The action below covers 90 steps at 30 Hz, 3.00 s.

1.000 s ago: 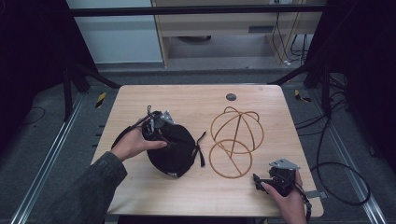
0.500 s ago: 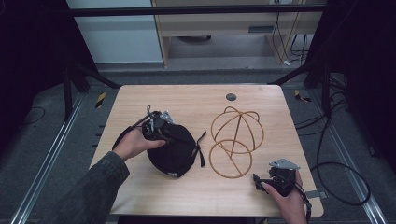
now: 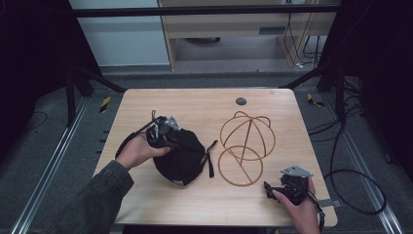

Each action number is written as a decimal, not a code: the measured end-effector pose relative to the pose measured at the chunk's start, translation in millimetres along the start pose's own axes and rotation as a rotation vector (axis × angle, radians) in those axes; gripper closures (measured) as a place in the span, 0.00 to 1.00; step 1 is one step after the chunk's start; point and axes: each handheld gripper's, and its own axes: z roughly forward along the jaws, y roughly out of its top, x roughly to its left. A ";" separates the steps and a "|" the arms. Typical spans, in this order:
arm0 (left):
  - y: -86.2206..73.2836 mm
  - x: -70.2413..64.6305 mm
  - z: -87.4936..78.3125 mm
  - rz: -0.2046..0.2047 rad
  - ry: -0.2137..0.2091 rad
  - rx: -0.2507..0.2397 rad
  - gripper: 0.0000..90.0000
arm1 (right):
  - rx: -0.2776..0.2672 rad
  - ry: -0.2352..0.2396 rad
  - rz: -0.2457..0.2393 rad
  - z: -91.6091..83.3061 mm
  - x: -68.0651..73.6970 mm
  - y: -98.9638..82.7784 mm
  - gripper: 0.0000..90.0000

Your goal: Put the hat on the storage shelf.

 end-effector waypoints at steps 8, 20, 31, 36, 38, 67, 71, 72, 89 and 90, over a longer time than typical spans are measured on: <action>-4.6 -7.3 -30.6 0.011 0.021 -0.077 0.82 | 0.000 0.000 0.000 0.0 0.0 0.0 0.00; -6.7 -27.3 -73.6 0.053 0.053 -0.150 0.83 | 0.000 -0.005 -0.001 0.7 0.2 0.2 0.00; -7.4 -29.7 -87.9 0.065 0.052 -0.161 0.83 | 0.001 -0.013 0.013 1.6 0.9 1.5 0.00; -3.6 -32.3 -100.4 0.073 0.059 -0.179 0.83 | 0.001 -0.013 0.012 1.6 0.8 1.6 0.00; -2.5 -32.7 -102.7 0.077 0.061 -0.181 0.83 | 0.001 -0.012 0.012 1.6 0.8 1.6 0.00; 1.1 -69.2 -179.1 0.172 0.107 -0.343 0.83 | 0.001 -0.013 0.012 1.7 0.8 1.6 0.00; 8.5 -71.0 -185.4 0.182 0.107 -0.355 0.83 | 0.001 -0.013 0.012 1.6 0.8 1.6 0.00; 10.6 -71.5 -186.1 0.181 0.105 -0.362 0.83 | 0.002 -0.012 0.013 1.6 0.8 1.6 0.00; 40.4 -81.3 -190.7 0.207 0.069 -0.418 0.83 | 0.001 -0.015 0.014 2.0 0.8 1.8 0.00; 43.1 -82.4 -190.7 0.214 0.072 -0.413 0.83 | 0.001 -0.015 0.014 2.0 0.8 1.8 0.00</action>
